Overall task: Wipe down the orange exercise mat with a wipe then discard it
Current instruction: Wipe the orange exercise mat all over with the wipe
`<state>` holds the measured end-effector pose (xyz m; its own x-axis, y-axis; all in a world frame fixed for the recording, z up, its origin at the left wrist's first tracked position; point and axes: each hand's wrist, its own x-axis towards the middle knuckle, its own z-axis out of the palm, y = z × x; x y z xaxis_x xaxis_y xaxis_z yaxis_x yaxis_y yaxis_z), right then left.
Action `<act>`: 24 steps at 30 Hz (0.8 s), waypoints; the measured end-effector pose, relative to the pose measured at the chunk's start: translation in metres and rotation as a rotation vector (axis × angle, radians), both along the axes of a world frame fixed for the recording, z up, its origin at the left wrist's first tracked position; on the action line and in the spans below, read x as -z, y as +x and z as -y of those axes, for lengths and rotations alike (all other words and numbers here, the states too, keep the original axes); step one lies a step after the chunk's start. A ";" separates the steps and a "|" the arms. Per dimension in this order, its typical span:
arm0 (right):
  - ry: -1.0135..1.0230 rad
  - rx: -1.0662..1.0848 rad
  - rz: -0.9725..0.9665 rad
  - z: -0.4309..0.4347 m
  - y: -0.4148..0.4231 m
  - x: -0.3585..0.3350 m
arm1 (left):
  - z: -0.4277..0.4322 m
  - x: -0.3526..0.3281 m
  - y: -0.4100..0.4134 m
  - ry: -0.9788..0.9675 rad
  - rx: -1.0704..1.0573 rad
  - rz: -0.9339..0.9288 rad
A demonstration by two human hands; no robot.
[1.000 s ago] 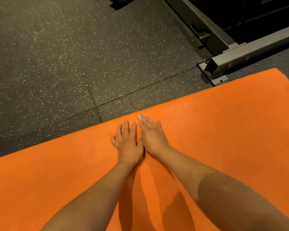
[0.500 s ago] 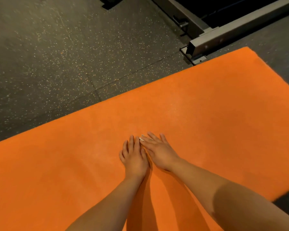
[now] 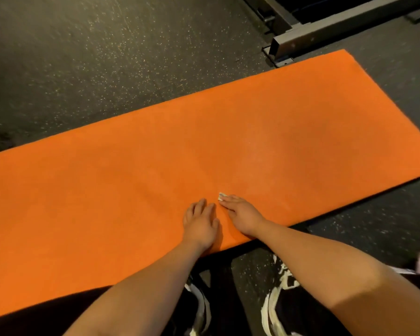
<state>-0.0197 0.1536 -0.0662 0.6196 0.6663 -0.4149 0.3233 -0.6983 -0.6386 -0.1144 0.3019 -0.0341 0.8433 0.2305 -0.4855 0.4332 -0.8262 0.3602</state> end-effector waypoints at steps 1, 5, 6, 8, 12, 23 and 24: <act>-0.010 0.006 -0.026 0.004 -0.009 -0.005 | 0.004 -0.002 -0.008 0.010 0.006 -0.005; 0.012 0.148 -0.083 0.018 -0.038 -0.022 | 0.016 -0.012 -0.030 0.031 0.023 -0.013; 0.022 0.190 -0.082 0.021 -0.046 -0.027 | 0.019 -0.013 -0.033 0.030 0.029 -0.017; 0.042 0.243 -0.101 0.028 -0.063 -0.036 | 0.023 -0.015 -0.038 0.027 0.044 -0.022; 0.026 0.254 -0.087 0.035 -0.075 -0.048 | 0.023 -0.017 -0.045 0.037 0.105 -0.043; -0.165 0.136 0.023 0.039 -0.074 -0.056 | 0.029 -0.024 -0.053 0.037 0.130 0.019; -0.154 0.147 0.051 0.039 -0.075 -0.059 | 0.029 -0.027 -0.052 0.013 0.096 0.039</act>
<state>-0.0945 0.1149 -0.0074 0.7282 0.4982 -0.4706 0.2394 -0.8284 -0.5064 -0.1665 0.2728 -0.0072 0.8798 0.1541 -0.4497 0.3381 -0.8678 0.3642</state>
